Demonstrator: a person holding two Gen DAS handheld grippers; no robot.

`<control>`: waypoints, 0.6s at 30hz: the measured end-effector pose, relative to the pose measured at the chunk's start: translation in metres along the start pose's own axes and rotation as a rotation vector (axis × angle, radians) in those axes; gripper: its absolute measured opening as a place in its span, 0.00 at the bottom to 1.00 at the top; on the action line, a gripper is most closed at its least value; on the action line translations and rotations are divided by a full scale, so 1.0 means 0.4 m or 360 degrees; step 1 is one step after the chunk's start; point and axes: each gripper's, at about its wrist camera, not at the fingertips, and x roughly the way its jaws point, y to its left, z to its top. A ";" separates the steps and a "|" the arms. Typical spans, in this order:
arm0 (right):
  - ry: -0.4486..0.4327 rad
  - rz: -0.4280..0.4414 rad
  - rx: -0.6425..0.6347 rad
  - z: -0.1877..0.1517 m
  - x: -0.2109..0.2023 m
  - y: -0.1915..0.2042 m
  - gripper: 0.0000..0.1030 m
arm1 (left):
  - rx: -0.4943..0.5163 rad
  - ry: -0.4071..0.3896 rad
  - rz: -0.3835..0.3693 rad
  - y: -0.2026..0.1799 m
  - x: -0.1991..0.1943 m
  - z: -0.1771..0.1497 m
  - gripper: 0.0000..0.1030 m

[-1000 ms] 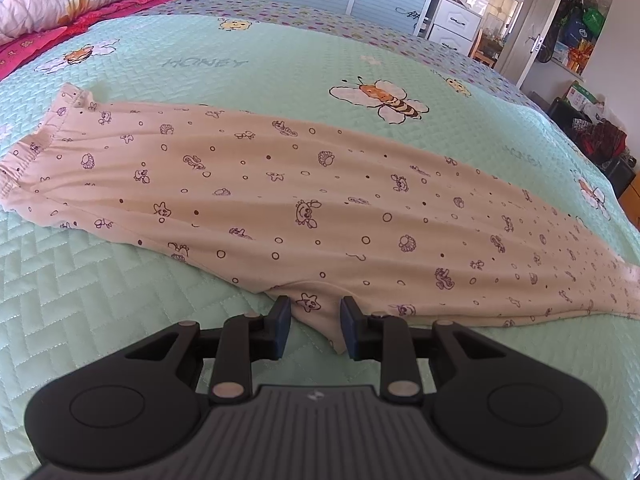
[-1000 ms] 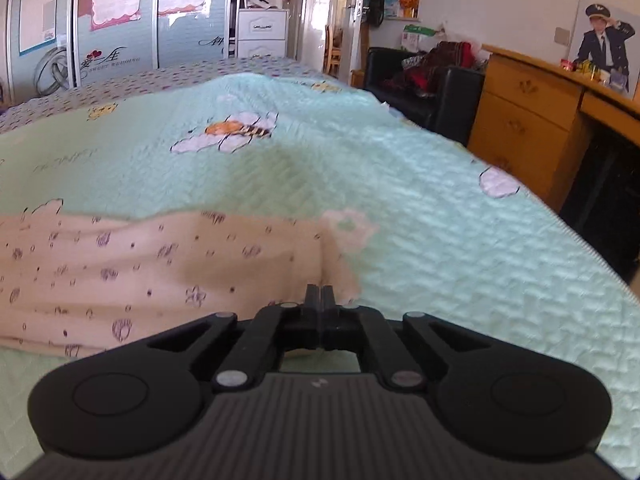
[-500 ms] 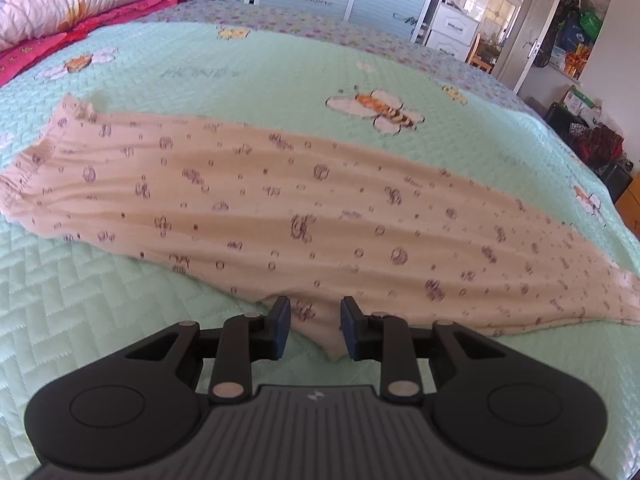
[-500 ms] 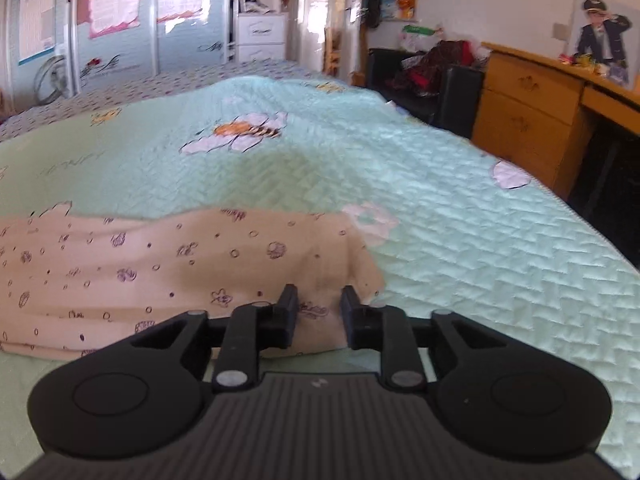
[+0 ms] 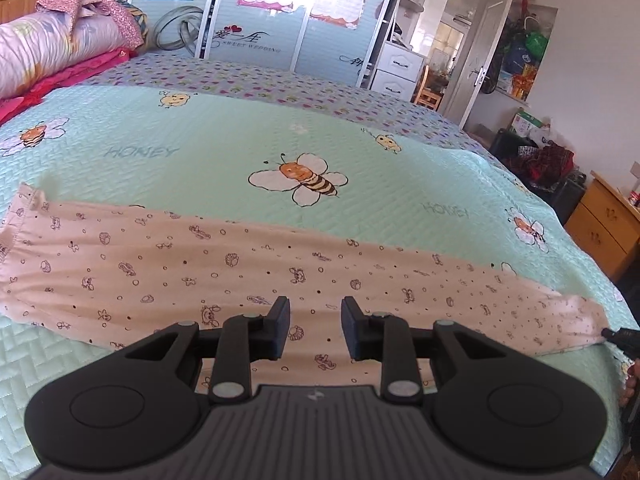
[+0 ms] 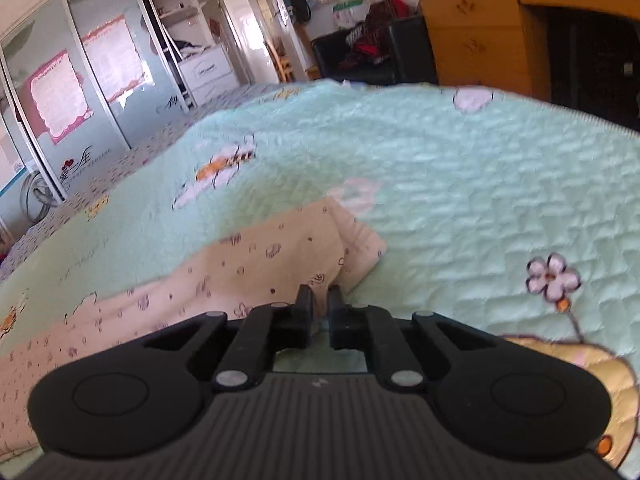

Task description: Fold clothes

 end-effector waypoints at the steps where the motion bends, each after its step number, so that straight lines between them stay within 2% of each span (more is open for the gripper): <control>1: -0.0014 -0.0005 -0.0023 0.006 -0.002 0.006 0.08 | -0.0003 0.0005 0.0003 0.002 0.002 -0.001 0.29; 10: -0.0118 -0.0068 -0.0277 0.110 -0.024 0.045 0.07 | -0.0003 0.0007 0.0007 0.003 0.001 0.001 0.29; 13: -0.0052 -0.0110 -0.0396 0.105 0.015 0.048 0.07 | -0.0005 0.0023 0.0004 0.002 0.004 -0.006 0.29; 14: 0.0007 -0.0139 -0.0444 0.091 0.044 0.041 0.07 | -0.0004 0.0028 0.0001 0.001 0.004 -0.008 0.29; 16: 0.0141 -0.0143 -0.0404 0.054 0.098 0.004 0.07 | 0.0002 0.0032 -0.0001 0.000 0.002 -0.012 0.29; 18: 0.0068 -0.0123 -0.0345 0.043 0.078 -0.006 0.10 | 0.0001 0.0035 0.0007 0.008 -0.002 -0.013 0.29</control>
